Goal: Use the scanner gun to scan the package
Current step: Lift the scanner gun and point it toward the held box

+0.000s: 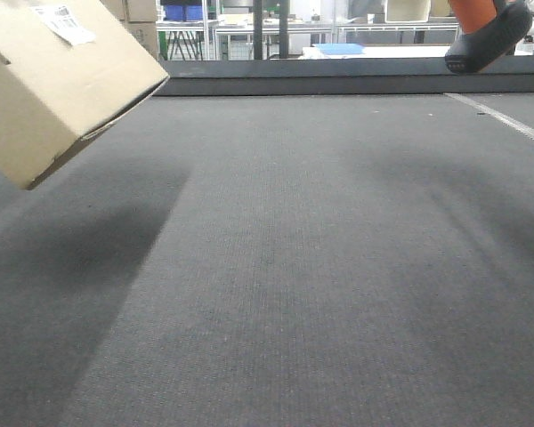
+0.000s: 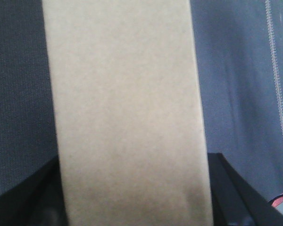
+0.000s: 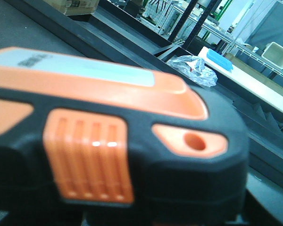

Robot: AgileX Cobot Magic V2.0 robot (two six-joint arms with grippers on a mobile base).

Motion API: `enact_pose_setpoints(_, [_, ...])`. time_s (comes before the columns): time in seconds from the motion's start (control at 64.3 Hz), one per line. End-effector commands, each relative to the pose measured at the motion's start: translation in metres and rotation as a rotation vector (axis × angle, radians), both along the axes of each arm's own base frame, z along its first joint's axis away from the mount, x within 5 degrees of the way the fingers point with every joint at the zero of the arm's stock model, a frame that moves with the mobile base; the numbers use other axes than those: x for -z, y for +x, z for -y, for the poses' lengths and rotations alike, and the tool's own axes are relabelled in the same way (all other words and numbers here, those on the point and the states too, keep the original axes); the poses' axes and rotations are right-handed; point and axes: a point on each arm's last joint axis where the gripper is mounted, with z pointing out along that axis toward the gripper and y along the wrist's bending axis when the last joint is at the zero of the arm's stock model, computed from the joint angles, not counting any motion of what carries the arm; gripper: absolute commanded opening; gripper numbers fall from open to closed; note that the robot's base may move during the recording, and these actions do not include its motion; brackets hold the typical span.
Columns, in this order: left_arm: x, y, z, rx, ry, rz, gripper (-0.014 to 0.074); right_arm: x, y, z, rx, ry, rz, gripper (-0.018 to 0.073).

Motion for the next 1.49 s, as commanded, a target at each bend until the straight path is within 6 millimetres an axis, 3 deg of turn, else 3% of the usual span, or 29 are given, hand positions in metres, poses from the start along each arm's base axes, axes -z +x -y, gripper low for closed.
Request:
enact_pose_setpoints(0.0, [-0.008,-0.002,0.002,-0.005,-0.025,0.025,-0.0111,-0.014,0.0,0.003,0.021,0.002,0.08,-0.0158])
enact_pose_setpoints(0.482, [-0.008,-0.002,0.002,-0.005,-0.025,0.025,-0.0111,-0.014,0.0,0.004,0.031,0.03,0.071,-0.0158])
enact_pose_setpoints(0.918, [-0.008,-0.002,0.002,-0.005,-0.025,0.025,-0.0111,-0.028,-0.014,0.02,0.189,0.448,-0.023,-0.016])
enact_pose_setpoints(1.073, [-0.008,-0.002,0.002,-0.005,-0.025,0.025,-0.0111,-0.02,-0.022,0.027,0.238,0.586,-0.043,-0.016])
enact_pose_setpoints(1.229, [-0.008,-0.002,0.002,-0.005,-0.025,0.025,-0.0111,0.005,-0.031,0.039,0.338,0.82,-0.044,-0.0163])
enact_pose_setpoints(1.478, [-0.008,-0.002,0.002,-0.005,-0.028,0.026,-0.0111,0.032,-0.045,0.043,0.271,0.748,0.102,-0.0163])
